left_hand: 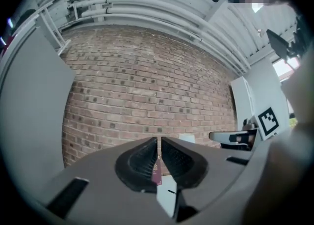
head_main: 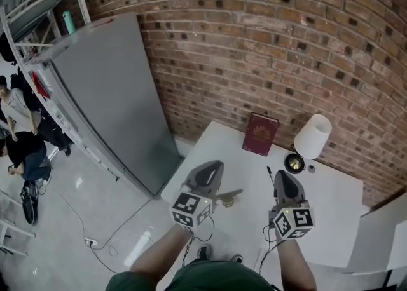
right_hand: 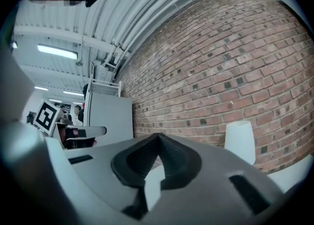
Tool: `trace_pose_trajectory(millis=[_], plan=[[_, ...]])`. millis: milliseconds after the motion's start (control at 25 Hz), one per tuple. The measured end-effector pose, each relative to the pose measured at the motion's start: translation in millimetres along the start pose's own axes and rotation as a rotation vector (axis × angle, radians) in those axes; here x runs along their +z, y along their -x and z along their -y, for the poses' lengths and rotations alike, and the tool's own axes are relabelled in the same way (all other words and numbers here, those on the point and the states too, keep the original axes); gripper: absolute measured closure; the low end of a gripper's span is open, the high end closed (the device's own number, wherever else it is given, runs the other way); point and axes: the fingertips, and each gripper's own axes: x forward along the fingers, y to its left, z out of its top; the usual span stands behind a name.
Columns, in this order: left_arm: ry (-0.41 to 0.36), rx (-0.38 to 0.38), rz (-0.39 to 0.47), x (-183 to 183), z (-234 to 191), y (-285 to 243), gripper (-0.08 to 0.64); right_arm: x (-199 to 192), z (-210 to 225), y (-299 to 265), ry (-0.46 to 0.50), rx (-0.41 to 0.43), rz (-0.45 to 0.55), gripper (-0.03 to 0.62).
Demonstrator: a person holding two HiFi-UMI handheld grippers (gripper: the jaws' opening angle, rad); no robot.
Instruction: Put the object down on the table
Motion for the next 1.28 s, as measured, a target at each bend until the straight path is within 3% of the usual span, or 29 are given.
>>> trace_pose_trajectory(millis=[440,1280], plan=[[-0.003,0.038,0.106,49,-5,23,0.535,47,-14,-3,0.084,0.035,0.104,0.591],[-0.011,0.067,0.119,56,-13,42,0.535,59,-32,-1,0.102,0.065,0.126,0.591]])
